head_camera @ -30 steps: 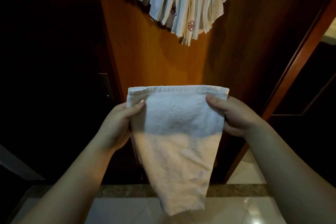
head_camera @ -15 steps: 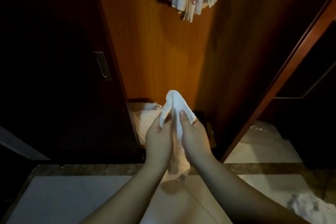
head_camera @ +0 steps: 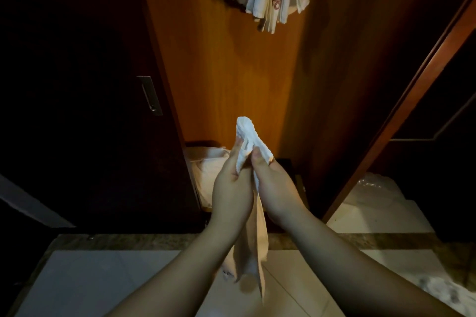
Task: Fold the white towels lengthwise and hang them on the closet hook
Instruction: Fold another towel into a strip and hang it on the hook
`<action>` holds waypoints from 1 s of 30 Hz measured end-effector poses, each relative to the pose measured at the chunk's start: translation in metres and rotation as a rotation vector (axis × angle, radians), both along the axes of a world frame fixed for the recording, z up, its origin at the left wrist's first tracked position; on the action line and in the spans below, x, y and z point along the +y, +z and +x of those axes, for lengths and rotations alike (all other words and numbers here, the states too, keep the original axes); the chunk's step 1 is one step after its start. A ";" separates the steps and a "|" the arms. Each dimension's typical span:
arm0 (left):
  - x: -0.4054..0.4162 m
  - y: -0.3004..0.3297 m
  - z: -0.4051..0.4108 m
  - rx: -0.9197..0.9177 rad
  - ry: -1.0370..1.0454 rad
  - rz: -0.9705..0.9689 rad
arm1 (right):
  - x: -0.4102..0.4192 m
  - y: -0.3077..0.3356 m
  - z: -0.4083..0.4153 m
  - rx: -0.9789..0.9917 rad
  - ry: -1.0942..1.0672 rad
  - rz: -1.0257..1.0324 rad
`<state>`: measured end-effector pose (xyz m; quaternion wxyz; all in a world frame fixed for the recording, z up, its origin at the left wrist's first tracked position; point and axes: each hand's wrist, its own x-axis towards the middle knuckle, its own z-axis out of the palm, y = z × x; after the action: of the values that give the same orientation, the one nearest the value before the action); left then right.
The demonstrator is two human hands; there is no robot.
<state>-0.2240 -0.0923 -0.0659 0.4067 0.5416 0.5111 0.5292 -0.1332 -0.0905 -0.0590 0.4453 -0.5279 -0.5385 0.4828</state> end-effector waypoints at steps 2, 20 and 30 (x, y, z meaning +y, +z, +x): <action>0.000 -0.001 0.004 0.081 -0.038 -0.031 | 0.001 0.001 0.002 0.068 0.064 -0.030; 0.041 0.033 -0.050 -0.084 -0.198 -0.008 | 0.044 0.065 0.058 -0.150 0.237 0.068; 0.067 0.095 -0.046 -0.332 -0.604 -0.130 | 0.076 0.128 0.068 0.210 0.388 0.169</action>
<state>-0.2699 -0.0252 0.0292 0.6563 0.5477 0.2874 0.4321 -0.0647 -0.0145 0.0694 0.4403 -0.3222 -0.6193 0.5646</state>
